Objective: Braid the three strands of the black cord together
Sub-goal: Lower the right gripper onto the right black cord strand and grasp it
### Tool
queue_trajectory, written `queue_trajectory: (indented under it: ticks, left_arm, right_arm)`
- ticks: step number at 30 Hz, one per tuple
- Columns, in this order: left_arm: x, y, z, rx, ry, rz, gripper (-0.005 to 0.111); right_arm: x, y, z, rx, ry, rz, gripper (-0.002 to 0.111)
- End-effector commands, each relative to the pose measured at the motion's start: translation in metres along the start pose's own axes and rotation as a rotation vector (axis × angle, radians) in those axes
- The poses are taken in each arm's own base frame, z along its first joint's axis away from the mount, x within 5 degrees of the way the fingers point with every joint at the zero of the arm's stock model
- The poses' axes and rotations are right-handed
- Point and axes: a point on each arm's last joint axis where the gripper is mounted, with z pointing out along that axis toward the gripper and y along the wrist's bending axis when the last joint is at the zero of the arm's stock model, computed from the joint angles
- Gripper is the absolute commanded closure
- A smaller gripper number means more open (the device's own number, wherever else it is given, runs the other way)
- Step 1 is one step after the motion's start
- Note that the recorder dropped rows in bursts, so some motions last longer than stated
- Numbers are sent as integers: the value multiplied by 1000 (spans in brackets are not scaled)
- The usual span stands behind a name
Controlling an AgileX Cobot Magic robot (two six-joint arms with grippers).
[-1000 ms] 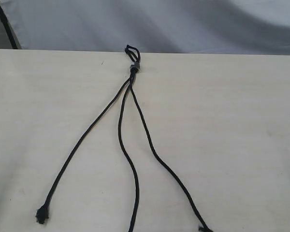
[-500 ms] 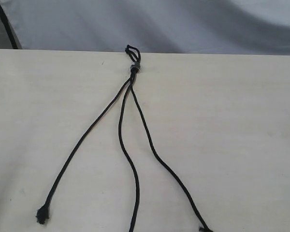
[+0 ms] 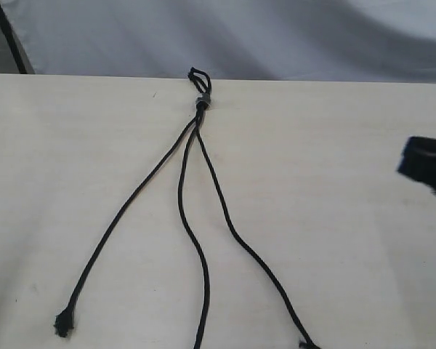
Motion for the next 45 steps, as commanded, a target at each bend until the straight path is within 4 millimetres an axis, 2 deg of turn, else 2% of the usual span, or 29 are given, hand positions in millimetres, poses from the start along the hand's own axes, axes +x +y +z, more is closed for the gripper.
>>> queue_trajectory:
  ticks: [1,6,12,17,22,24,28,31,41,45]
  left_arm:
    - [0,0,0,-3,-11,-9,106]
    - [0,0,0,-3,-11,-9,106]
    - [0,0,0,-3,-11,-9,106]
    - [0,0,0,-3,-11,-9,106]
    - [0,0,0,-3,-11,-9,106]
    - [0,0,0,-3,-11,-9,106]
    - [0,0,0,-3,-11,-9,106]
    - [0,0,0,-3,-11,-9,106]
    - [0,0,0,-3,-11,-9,106]
    - [0,0,0,-3,-11,-9,106]
  right_arm:
    - [5,38,35,-133,166,-196,108]
    - [22,85,68,-247,326,-313,108]
    - [47,119,105,-256,550,-412,108]
    - [63,139,128,-256,661,-471,108]
    - [68,151,143,-253,701,-502,106]
    - [69,153,147,-252,705,-505,100]
    - [70,154,151,-244,727,-510,79]
    - [74,154,152,-239,743,-493,70]
    - [101,162,156,-246,815,-534,69]
    - [113,159,164,-230,850,-550,69]
